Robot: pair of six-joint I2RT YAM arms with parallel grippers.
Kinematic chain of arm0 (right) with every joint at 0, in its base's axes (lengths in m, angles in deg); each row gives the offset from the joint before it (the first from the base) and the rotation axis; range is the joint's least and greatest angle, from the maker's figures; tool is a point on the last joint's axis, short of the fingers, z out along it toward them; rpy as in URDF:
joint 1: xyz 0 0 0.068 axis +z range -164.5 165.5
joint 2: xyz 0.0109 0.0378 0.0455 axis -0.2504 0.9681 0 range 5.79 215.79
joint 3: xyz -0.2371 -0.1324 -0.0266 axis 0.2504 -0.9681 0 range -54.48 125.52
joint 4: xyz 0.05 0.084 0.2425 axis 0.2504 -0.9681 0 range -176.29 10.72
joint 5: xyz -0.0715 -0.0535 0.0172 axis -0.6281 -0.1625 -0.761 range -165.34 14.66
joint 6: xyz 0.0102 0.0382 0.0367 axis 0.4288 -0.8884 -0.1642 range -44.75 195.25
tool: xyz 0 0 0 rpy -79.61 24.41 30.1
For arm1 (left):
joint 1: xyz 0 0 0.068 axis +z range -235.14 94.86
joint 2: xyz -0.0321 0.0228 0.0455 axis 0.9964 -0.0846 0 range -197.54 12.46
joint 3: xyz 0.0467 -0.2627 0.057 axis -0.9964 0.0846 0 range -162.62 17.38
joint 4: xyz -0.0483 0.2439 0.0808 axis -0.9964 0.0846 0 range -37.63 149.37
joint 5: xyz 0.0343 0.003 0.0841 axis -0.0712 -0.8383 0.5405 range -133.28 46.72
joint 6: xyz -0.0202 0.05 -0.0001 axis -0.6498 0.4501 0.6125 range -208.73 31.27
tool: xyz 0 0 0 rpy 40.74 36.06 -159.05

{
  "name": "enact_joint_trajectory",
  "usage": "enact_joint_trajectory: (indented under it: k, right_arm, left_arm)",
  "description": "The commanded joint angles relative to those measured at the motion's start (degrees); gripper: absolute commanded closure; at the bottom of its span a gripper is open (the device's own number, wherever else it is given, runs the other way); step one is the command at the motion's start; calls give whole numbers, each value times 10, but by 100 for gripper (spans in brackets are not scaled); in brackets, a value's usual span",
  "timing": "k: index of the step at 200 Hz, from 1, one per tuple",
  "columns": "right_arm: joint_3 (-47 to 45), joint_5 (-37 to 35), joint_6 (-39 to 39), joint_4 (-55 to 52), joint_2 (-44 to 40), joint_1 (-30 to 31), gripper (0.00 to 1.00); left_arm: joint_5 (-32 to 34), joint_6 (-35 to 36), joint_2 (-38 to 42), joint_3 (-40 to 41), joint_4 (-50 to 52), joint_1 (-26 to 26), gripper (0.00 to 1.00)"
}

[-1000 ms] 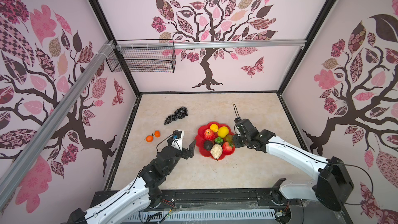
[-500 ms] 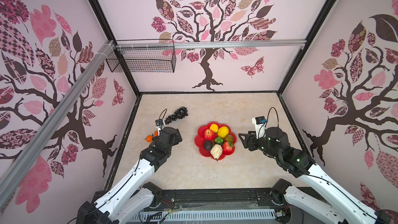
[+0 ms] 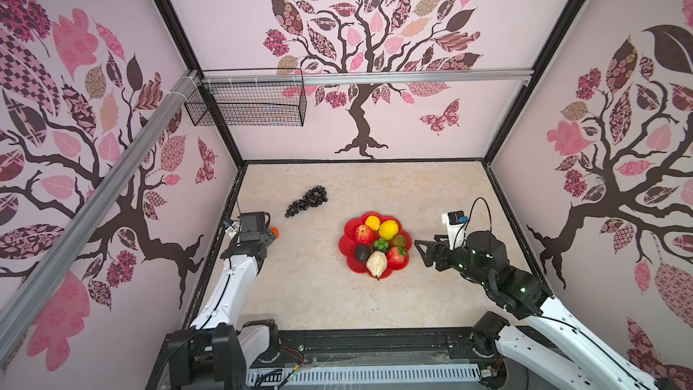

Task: Arrange fruit in a fruit bowl
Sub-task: Pick up the fruits from the middle-left of the table.

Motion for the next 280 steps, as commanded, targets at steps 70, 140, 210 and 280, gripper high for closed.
enact_joint_trajectory:
  k: [70, 140, 210, 280]
  right_arm:
    - [-8, 23, -8, -2, -3, -1, 15]
    - [-16, 21, -9, 7, 4, -1, 12]
    - [-12, 32, -9, 7, 28, -1, 11]
    - [-10, 36, -9, 9, 40, -1, 10]
  left_arm:
    - [-149, 22, -219, -118, -66, 66, 22]
    - [-189, 21, -269, -127, -85, 69, 33]
    - [-259, 10, -268, -114, -106, 8, 42]
    - [-261, -14, -233, -87, -116, -89, 46]
